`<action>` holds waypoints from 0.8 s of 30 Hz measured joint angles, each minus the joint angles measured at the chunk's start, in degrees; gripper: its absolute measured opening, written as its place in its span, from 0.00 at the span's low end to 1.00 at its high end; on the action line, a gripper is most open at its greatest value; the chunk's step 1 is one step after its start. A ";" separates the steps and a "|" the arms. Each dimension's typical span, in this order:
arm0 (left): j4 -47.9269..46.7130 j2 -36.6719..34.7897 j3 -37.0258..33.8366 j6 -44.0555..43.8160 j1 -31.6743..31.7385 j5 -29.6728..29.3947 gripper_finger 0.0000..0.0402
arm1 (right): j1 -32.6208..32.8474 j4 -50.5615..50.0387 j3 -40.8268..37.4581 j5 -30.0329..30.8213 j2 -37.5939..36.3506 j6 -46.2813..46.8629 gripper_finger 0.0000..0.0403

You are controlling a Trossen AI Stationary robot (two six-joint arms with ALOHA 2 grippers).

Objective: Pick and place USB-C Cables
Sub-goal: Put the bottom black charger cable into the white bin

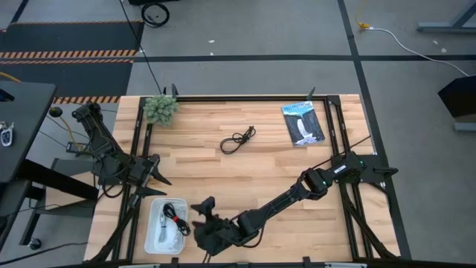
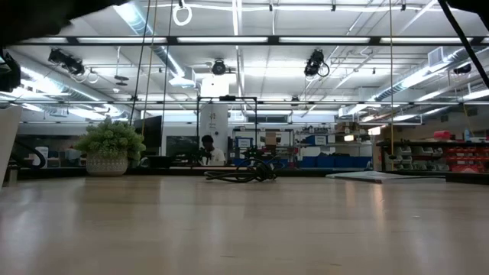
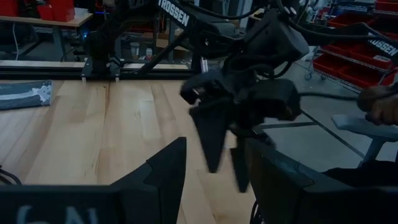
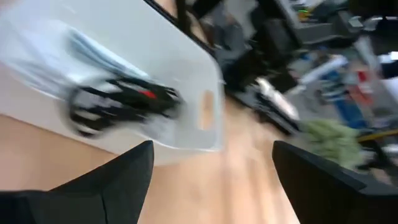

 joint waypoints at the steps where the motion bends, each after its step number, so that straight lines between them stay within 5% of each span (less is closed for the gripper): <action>1: 0.00 0.00 0.00 0.00 -0.01 0.00 0.43 | 0.13 0.05 0.00 -1.66 0.00 1.26 0.83; 8: 0.02 0.00 0.00 0.00 -0.02 0.00 0.43 | -0.42 5.84 0.00 -15.92 0.15 11.26 0.83; 15: 0.06 0.00 0.00 0.00 0.00 0.00 0.43 | -1.16 18.69 0.00 -41.04 0.17 13.50 0.83; 18: 0.05 0.00 0.00 -0.02 0.00 0.00 0.43 | -0.78 19.32 0.00 -33.97 0.17 9.95 0.83; 24: 0.06 -0.01 0.00 -0.02 0.00 0.00 0.43 | 0.39 16.50 0.00 -1.09 0.17 -1.55 0.80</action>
